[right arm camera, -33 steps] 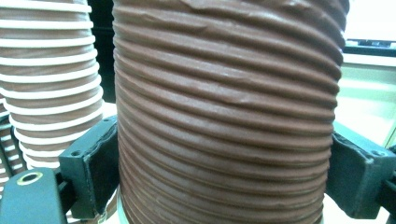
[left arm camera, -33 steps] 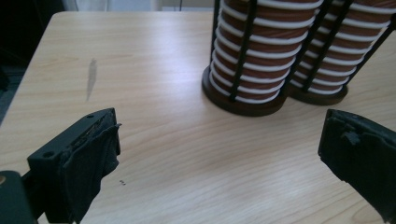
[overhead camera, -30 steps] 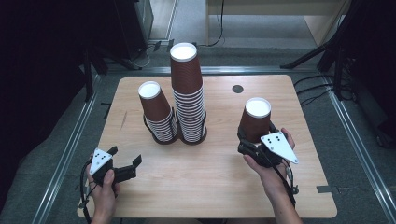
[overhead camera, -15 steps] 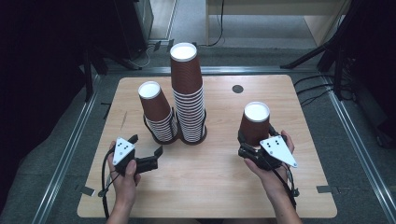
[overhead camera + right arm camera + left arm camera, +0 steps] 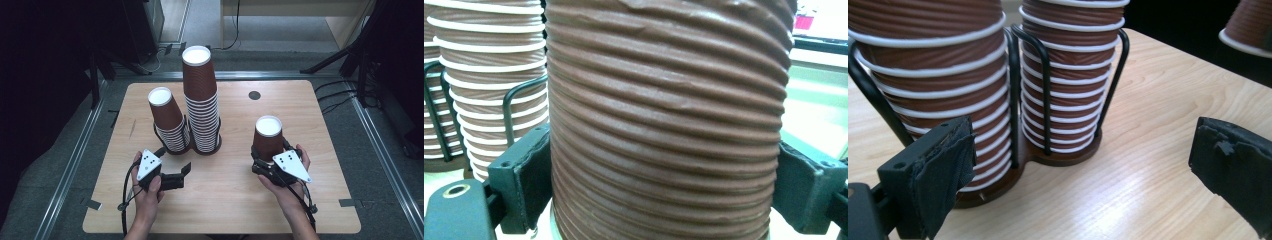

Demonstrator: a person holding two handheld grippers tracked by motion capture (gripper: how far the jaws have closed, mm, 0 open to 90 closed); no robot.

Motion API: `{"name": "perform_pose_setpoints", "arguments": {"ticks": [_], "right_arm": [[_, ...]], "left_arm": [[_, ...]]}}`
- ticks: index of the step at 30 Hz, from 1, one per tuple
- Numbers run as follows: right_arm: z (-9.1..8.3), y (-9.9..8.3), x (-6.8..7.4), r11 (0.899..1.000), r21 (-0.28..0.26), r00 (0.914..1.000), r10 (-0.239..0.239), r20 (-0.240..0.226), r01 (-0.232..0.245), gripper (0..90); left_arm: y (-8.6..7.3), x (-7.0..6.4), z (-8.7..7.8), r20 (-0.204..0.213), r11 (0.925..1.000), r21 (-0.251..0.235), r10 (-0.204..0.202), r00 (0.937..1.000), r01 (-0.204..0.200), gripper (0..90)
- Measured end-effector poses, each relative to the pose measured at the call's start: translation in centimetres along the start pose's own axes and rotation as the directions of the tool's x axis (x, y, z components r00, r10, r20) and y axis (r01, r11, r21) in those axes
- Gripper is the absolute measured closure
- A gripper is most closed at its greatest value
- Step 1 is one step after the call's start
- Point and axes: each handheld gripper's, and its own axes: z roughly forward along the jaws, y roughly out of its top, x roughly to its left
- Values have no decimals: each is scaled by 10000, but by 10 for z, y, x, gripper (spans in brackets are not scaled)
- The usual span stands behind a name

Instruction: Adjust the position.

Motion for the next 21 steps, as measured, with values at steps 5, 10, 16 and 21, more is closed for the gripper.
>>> {"name": "perform_pose_setpoints", "arguments": {"ticks": [5, 10, 16, 21], "right_arm": [[2, -6, 11, 9986, 182, 9987, -490, -126, 492, 111], [2, -11, 19, 9947, 366, 9952, -957, -210, 964, 110], [3, -15, 23, 9919, 539, 9933, -1141, -183, 1149, 110], [3, -17, 26, 9913, 486, 9924, -1211, -200, 1219, 111]], "left_arm": [[2, -5, 3, 298, 10000, -76, 66, 9995, -64, 0], [5, -11, 7, 613, 9998, -180, 63, 9981, -52, 0], [7, -16, 10, 824, 9998, -188, 98, 9966, -83, 0], [6, -21, 16, 853, 9995, -101, 321, 9958, -313, 0]]}}
